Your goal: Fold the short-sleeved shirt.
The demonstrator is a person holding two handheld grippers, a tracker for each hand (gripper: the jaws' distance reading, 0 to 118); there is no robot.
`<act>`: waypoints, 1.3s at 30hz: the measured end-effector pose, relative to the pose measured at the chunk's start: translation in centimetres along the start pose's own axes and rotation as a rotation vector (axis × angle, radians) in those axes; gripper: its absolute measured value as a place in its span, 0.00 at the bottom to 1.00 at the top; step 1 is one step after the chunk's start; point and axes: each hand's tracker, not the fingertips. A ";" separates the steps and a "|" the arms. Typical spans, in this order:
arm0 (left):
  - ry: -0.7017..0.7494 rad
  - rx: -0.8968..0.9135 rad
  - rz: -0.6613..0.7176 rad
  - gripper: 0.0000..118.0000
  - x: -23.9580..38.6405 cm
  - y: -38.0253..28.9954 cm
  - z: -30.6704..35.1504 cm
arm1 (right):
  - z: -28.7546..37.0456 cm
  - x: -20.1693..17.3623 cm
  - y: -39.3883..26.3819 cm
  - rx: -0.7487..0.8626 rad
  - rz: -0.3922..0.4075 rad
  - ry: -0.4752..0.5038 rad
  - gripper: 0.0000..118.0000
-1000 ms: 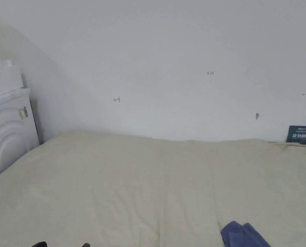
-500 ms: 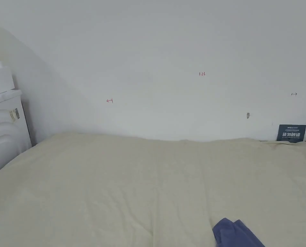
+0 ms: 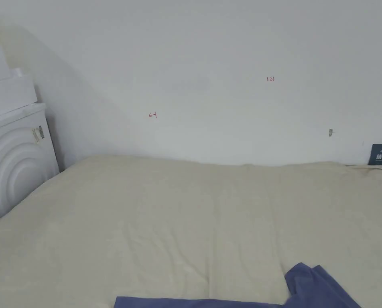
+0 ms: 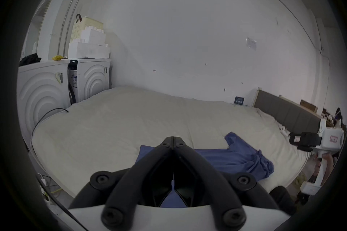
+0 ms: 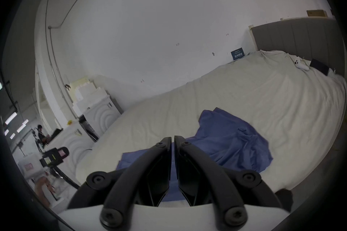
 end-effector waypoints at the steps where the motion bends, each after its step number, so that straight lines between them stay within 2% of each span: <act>1: 0.007 -0.019 -0.008 0.00 -0.1 0.0 -0.3 | -0.1 -0.2 0.1 -0.018 0.067 -0.039 0.03; 3: -0.003 -0.035 0.004 0.00 -0.5 -0.3 -0.9 | -0.3 -0.5 0.1 -0.037 0.152 -0.060 0.03; 4: 0.006 -0.062 0.017 0.00 -0.7 -0.4 -1.4 | -0.3 -0.6 -0.1 -0.029 0.158 -0.085 0.03; 8: 0.001 -0.123 0.081 0.00 -2.0 -1.1 -3.2 | -0.9 -0.1 -0.4 -0.070 0.128 -0.042 0.03; 10: 0.008 -0.143 0.101 0.00 -2.4 -1.3 -4.2 | -1.4 0.0 -0.5 -0.093 0.137 -0.055 0.03; 16: 0.017 -0.175 0.044 0.00 -2.3 -1.7 -6.2 | -2.9 0.0 -0.7 -0.123 0.188 -0.074 0.03; 17: 0.028 -0.178 0.041 0.05 -2.2 -1.8 -6.5 | -3.1 0.0 -0.7 -0.127 0.202 -0.075 0.03; 18: 0.031 -0.176 0.040 0.18 -2.3 -1.9 -6.9 | -3.2 -0.1 -0.7 -0.126 0.207 -0.078 0.03; 21: 0.035 -0.219 0.035 0.78 -3.1 -2.2 -10.0 | -3.6 0.0 -0.7 -0.138 0.221 -0.067 0.05; 22: 0.021 -0.261 0.037 0.87 -3.5 -2.2 -11.5 | -3.6 0.1 -0.7 -0.146 0.223 -0.065 0.05; 23: 0.012 -0.291 0.037 0.90 -4.0 -2.2 -13.2 | -3.7 0.1 -0.8 -0.154 0.223 -0.060 0.05; 28: 0.044 -0.425 -0.043 0.89 -5.9 -3.2 -23.9 | -4.1 0.7 -1.5 -0.202 0.207 -0.062 0.05; 32: 0.078 -0.577 -0.064 0.82 -7.4 -6.0 -31.2 | -4.5 1.7 -2.1 -0.247 0.206 -0.094 0.05; 37: 0.108 -0.607 -0.026 0.81 -8.2 -8.3 -34.6 | -5.0 3.2 -2.5 -0.300 0.192 -0.152 0.05; 39: 0.138 -0.585 -0.055 0.77 -7.4 -8.6 -34.3 | -5.3 3.7 -2.8 -0.316 0.184 -0.168 0.05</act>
